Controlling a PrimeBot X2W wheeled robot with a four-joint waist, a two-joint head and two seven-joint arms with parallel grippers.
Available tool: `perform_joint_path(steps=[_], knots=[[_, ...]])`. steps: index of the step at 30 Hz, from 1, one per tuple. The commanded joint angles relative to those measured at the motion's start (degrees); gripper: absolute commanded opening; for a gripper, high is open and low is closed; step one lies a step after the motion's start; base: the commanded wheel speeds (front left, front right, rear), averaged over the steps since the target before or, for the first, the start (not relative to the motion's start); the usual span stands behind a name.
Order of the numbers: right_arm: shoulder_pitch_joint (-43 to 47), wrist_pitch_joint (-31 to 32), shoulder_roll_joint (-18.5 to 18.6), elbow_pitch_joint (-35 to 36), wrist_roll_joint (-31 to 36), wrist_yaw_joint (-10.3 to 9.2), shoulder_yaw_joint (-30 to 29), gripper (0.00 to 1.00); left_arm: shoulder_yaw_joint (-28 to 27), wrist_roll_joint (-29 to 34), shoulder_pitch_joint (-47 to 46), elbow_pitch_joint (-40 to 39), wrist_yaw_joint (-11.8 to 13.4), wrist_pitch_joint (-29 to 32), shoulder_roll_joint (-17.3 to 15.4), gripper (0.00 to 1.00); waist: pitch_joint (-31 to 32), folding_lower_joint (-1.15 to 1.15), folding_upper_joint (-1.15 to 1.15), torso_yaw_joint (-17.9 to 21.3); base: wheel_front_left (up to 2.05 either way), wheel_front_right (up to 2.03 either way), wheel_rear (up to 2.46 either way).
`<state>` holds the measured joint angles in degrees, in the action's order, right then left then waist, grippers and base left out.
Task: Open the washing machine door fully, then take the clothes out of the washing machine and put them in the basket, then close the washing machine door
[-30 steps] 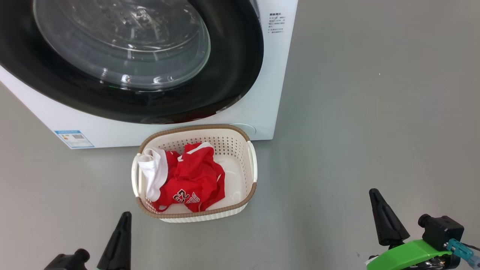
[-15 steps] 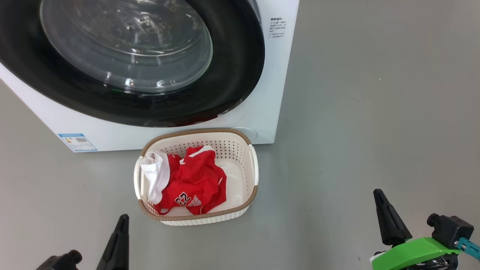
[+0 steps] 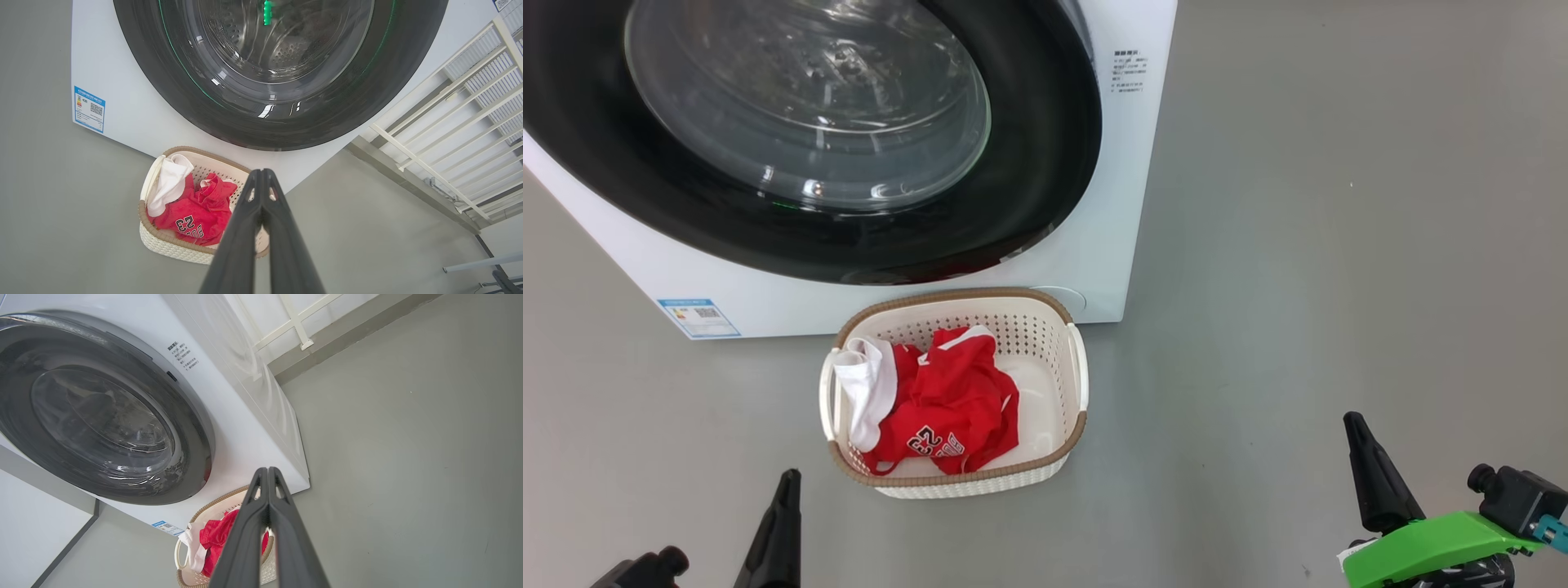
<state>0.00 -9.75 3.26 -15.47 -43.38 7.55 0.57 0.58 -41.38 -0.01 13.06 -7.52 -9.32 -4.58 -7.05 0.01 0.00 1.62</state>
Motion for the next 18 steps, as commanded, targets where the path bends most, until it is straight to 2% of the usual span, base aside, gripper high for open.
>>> perform_joint_path(steps=[1, 18], knots=[[-1.72, 0.29, 0.87, 1.34, -1.77, -0.02, -0.12, 0.0, -0.76, -1.6, -1.72, -1.09, 0.01, 0.36, -0.88, 0.0, 0.11, -0.01, 0.0, -0.03, 0.0, 0.0, 0.0], [-2.54, 2.88, 1.13, 1.41, -11.63, -0.03, -0.79, 0.0, -1.38, -11.83, -2.52, -0.77, 0.02, 2.9, -0.82, 0.0, 1.45, -0.01, 0.0, -0.35, 0.0, 0.0, 0.0]])
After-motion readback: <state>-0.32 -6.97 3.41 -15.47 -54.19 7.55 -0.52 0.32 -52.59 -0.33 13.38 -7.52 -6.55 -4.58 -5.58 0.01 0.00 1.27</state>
